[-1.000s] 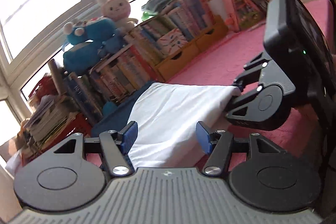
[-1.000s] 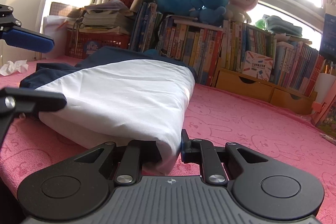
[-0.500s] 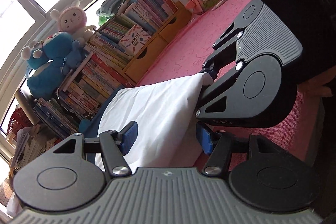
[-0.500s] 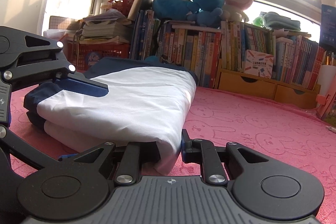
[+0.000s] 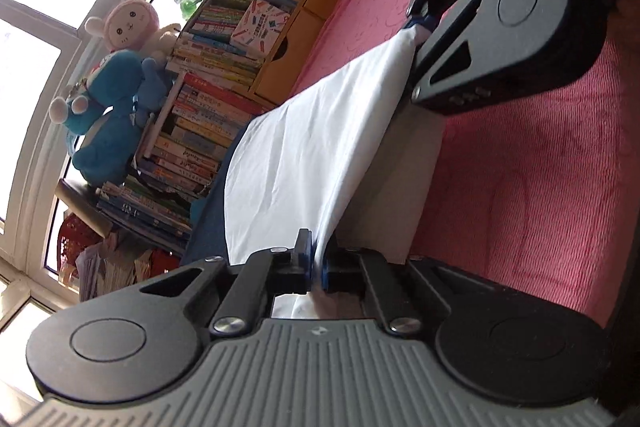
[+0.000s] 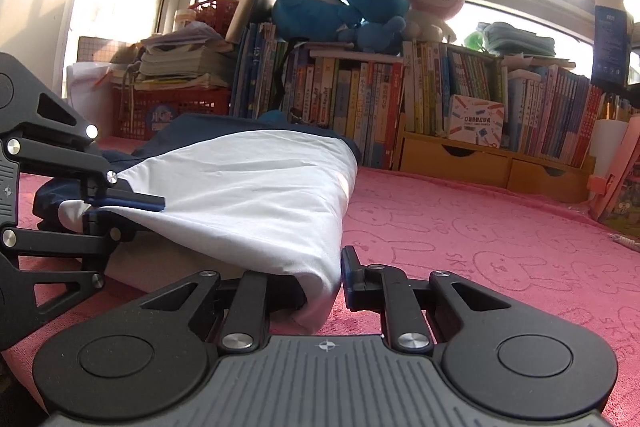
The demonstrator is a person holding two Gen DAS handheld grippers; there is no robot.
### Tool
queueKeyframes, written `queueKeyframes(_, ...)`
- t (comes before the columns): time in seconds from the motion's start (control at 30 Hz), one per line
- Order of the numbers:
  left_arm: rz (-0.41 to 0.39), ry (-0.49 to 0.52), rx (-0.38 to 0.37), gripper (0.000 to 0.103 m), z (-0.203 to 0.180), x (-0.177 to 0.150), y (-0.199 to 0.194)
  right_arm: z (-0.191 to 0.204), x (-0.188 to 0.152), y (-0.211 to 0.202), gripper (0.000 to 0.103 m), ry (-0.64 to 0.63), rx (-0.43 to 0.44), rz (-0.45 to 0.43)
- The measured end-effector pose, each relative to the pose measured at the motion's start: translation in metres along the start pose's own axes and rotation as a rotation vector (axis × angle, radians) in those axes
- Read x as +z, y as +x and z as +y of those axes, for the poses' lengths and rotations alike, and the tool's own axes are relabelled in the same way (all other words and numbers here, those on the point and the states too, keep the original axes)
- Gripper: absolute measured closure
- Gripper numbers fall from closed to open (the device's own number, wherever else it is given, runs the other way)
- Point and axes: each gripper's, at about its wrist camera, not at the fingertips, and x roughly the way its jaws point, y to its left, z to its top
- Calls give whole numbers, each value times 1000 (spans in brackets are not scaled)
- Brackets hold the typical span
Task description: Fold clothes
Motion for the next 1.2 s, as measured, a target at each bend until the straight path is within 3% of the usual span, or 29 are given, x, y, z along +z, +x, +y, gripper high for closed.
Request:
queueKeyframes(0.23,136,-59,20,98,14,-35,2,2,0,0,84,-13,18,1)
queueKeyframes(0.77,202,-200,-7,98,26,-55,-1,5,1,0,84,-43,33,1)
queueKeyframes(0.87,244,-231,-4,95,30,-61,-5,6,1,0,84,-50,47,0)
queueKeyframes(1.0,378,-453,18,94,52,-77,-15,3,2,-1,87,-16,51,3)
queueKeyframes(1.2,314,-1174,-128,94,86,-99,-65,-1,5,0,87,9,72,15)
